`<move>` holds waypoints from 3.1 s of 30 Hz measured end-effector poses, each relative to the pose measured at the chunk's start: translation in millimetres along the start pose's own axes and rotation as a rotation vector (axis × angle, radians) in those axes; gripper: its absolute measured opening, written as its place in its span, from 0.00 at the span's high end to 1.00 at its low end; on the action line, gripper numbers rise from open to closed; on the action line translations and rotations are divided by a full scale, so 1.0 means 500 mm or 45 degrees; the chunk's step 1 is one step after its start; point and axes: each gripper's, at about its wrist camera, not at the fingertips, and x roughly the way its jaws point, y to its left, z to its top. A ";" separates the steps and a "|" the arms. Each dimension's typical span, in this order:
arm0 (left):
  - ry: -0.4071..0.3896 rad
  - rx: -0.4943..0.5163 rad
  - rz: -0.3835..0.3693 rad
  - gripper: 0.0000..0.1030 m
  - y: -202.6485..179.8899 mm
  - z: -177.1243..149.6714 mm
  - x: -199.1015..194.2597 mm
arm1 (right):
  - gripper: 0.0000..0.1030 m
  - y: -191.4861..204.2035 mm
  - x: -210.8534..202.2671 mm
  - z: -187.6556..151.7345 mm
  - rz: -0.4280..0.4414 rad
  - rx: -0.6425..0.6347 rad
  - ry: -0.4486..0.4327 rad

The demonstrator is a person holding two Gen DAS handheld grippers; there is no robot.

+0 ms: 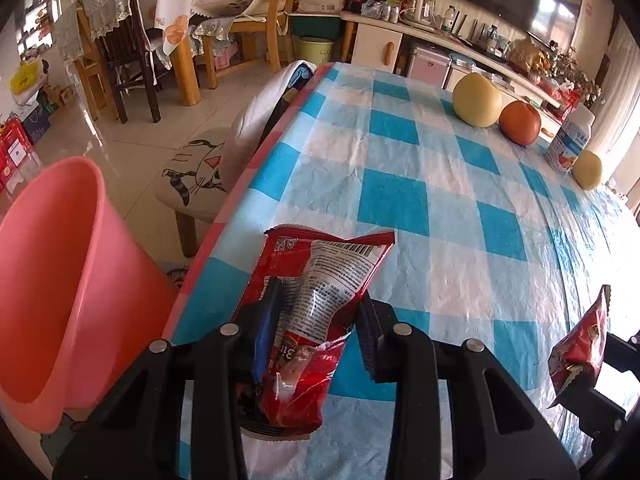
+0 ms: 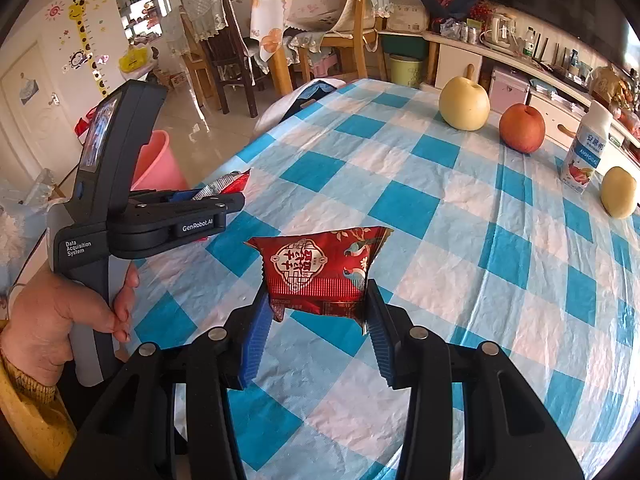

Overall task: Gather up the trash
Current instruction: 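Lift the red snack bag and candy wrapper off the table with both tools, then carry the snack bag and candy wrapper to the pink bucket and release both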

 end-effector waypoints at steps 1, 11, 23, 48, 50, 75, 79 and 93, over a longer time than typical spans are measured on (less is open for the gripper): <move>-0.009 -0.018 -0.015 0.68 0.004 0.001 -0.004 | 0.55 0.001 0.000 0.000 -0.004 -0.002 -0.003; -0.138 -0.216 -0.230 0.71 0.053 0.010 -0.054 | 0.55 0.019 -0.002 0.009 0.002 -0.024 -0.036; -0.470 -0.502 -0.256 0.74 0.162 -0.002 -0.161 | 0.55 0.104 -0.019 0.064 0.091 -0.112 -0.122; -0.617 -0.851 -0.157 0.60 0.290 -0.086 -0.223 | 0.55 0.195 0.062 0.153 0.144 -0.266 -0.070; -0.680 -0.914 -0.094 0.60 0.303 -0.096 -0.241 | 0.55 0.203 0.062 0.157 0.171 -0.271 -0.078; -0.720 -0.779 0.354 0.25 0.549 -0.158 -0.318 | 0.46 0.501 0.235 0.244 0.361 -0.462 -0.058; -0.727 -0.745 0.384 0.18 0.559 -0.163 -0.321 | 0.39 0.471 0.216 0.237 0.320 -0.409 -0.106; -0.760 -0.562 0.496 0.04 0.530 -0.149 -0.341 | 0.25 0.350 0.127 0.189 0.076 -0.272 -0.188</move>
